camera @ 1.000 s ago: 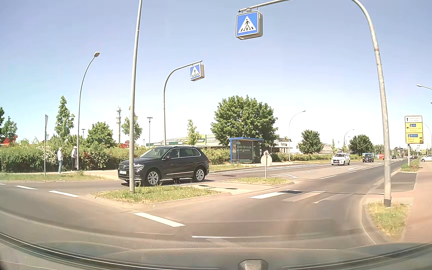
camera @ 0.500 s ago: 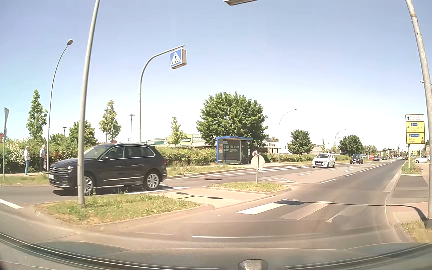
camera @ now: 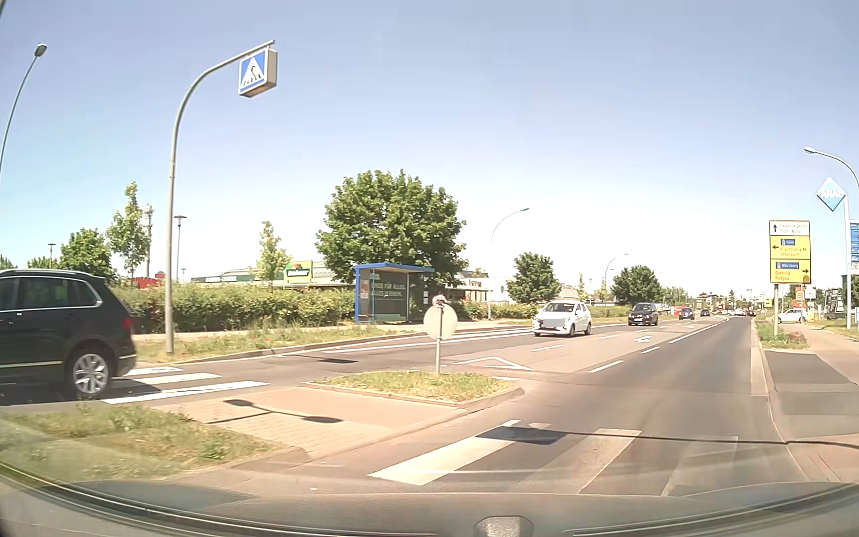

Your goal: Follow the waypoints while adhering to traffic rules and regulations

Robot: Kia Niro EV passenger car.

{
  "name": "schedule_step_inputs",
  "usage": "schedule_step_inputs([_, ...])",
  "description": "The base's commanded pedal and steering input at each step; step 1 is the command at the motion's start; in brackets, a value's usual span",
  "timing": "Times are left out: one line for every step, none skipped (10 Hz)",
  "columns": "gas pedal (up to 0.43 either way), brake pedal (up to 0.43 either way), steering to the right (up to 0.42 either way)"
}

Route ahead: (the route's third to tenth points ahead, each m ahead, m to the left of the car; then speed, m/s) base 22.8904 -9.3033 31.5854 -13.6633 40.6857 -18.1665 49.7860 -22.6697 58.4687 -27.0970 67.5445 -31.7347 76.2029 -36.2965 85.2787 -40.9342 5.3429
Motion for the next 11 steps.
schedule_step_inputs([0.11, 0.024, 0.24])
schedule_step_inputs([0.118, 0.024, 0.247])
schedule_step_inputs([0.13, 0.03, 0.252])
schedule_step_inputs([0.15, 0.024, 0.252])
schedule_step_inputs([0.157, 0.024, 0.251])
schedule_step_inputs([0.169, 0.024, 0.249])
schedule_step_inputs([0.169, 0.03, 0.244])
schedule_step_inputs([0.189, 0.03, 0.23])
schedule_step_inputs([0.189, 0.03, 0.205])
schedule_step_inputs([0.189, 0.024, 0.175])
schedule_step_inputs([0.189, 0.024, 0.146])
